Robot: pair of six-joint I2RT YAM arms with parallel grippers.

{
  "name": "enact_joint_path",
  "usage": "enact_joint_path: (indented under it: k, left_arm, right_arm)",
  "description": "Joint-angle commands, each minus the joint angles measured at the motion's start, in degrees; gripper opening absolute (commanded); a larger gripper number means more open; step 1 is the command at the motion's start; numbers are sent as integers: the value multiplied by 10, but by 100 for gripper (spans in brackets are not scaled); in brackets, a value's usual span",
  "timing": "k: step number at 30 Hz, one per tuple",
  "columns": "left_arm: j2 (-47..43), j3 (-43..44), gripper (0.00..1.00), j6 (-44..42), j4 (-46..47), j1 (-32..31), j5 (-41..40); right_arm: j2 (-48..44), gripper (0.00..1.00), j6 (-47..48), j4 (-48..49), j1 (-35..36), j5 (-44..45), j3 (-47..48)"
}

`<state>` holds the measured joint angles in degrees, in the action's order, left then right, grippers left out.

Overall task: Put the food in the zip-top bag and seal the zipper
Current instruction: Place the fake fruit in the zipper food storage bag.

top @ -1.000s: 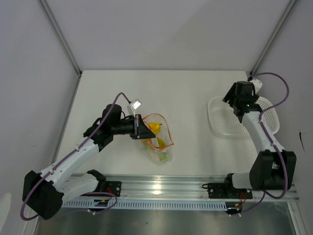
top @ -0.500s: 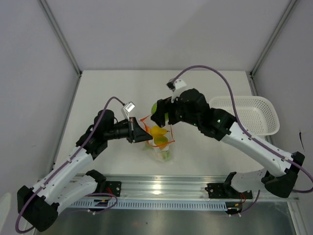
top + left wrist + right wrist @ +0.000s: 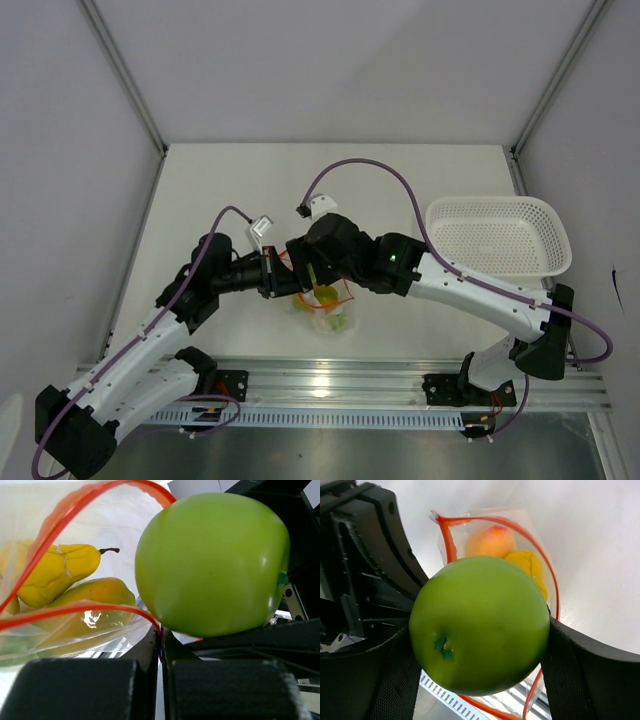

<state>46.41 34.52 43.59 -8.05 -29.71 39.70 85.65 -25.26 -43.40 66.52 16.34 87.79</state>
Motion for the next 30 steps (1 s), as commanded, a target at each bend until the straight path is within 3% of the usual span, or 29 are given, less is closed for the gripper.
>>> enact_joint_path:
  k: [1, 6, 8, 10, 15, 17, 30]
  left_arm:
    - [-19, 0, 1, 8, 30, 1, -1]
    - [-17, -1, 0, 10, 35, 1, -2]
    - [-15, -2, 1, 12, 43, 1, 0]
    - [-12, -2, 1, 15, 45, 1, 2]
    - [-15, -12, 1, 23, 57, 0, 5]
    - [-19, -12, 1, 24, 56, 0, 4]
    - [-46, -9, 1, 31, 42, 0, 8]
  right_arm:
    - [0, 15, -24, -44, 7, 60, 33]
    - [3, 48, -27, -58, 16, 73, 35]
    - [4, 70, -29, -66, 20, 77, 38]
    - [3, 76, -31, -75, 21, 84, 41]
    - [-10, 79, -25, -70, 24, 84, 43]
    - [-14, 99, -24, -71, 24, 84, 42]
    - [-37, 100, -30, -92, 22, 140, 77]
